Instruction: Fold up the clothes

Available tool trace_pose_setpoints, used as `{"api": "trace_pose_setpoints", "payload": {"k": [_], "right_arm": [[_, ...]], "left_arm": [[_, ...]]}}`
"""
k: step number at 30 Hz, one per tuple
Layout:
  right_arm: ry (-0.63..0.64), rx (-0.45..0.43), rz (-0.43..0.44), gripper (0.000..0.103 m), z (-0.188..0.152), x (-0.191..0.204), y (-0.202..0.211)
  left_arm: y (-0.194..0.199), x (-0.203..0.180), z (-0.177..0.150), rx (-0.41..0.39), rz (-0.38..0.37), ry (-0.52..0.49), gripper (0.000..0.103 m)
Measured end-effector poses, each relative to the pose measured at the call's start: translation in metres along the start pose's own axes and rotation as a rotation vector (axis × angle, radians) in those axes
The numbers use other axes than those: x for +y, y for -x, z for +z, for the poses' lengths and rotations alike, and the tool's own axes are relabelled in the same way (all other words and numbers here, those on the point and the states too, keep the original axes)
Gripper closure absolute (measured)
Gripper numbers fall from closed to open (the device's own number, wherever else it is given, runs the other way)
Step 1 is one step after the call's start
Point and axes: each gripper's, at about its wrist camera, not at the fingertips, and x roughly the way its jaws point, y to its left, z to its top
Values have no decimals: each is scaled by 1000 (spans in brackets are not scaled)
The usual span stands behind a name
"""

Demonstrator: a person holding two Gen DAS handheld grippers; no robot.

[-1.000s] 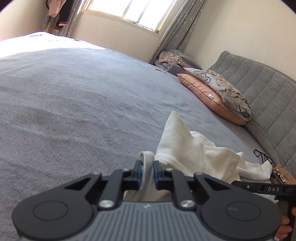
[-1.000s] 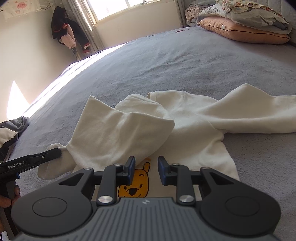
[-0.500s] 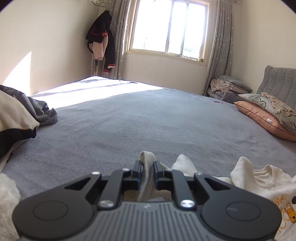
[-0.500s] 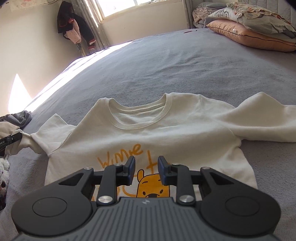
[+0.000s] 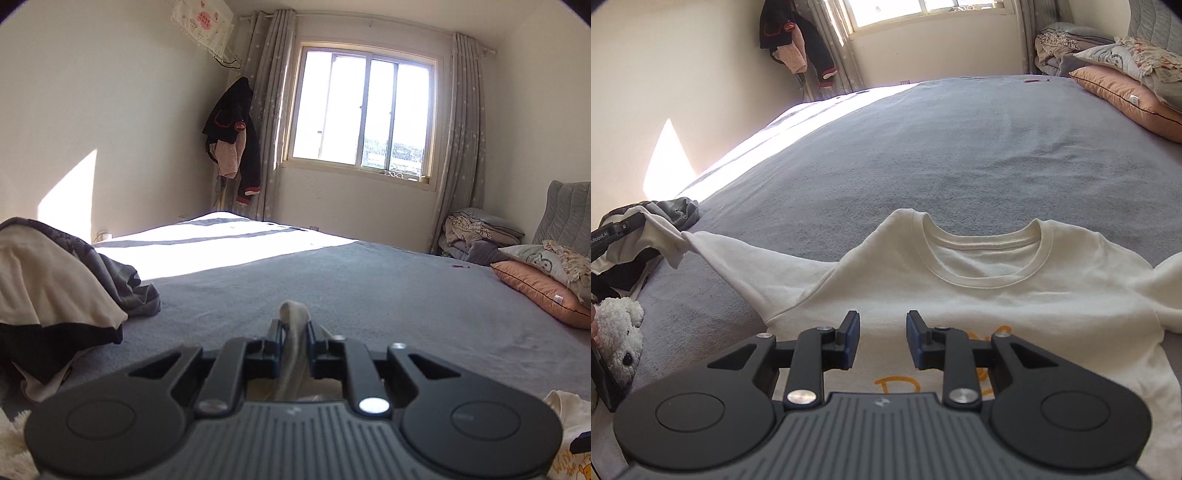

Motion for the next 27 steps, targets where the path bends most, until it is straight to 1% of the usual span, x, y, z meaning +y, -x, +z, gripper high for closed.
{"api": "trace_pose_setpoints", "payload": {"k": [1,3,4,6,8,9,10,11,13,15,19,22,24,27], "right_arm": [[8,2,2,73,0,4,0],[17,7,7,73,1,10,0],[20,10,10,73,2,12,-1],[29,17,17,73,4,19,-2],[44,20,27,73,6,28,-6],[49,21,32,73,7,31,-7],[57,24,40,72,8,37,-10],[64,27,48,71,9,42,-13],[81,35,63,70,11,54,-20],[103,47,77,70,13,67,-29],[164,75,120,69,15,100,-48],[219,93,154,67,14,125,-64],[267,103,168,64,10,141,-73],[334,112,169,63,5,161,-87]], "left_arm": [[1,2,1,-4,3,7,88],[1,6,1,22,-4,24,88],[-1,7,0,46,-5,28,87],[-3,9,-3,78,9,23,85],[-3,13,-6,99,32,24,84],[-2,15,-6,105,39,29,83],[-1,19,-6,114,34,42,78],[-1,22,-6,123,30,54,71],[0,27,-7,159,11,91,65],[-2,32,-10,198,-23,135,64],[-7,44,-19,288,-100,286,60],[-13,48,-31,359,-160,393,60],[-16,46,-39,394,-173,429,60],[-22,43,-49,447,-195,484,59]]}}
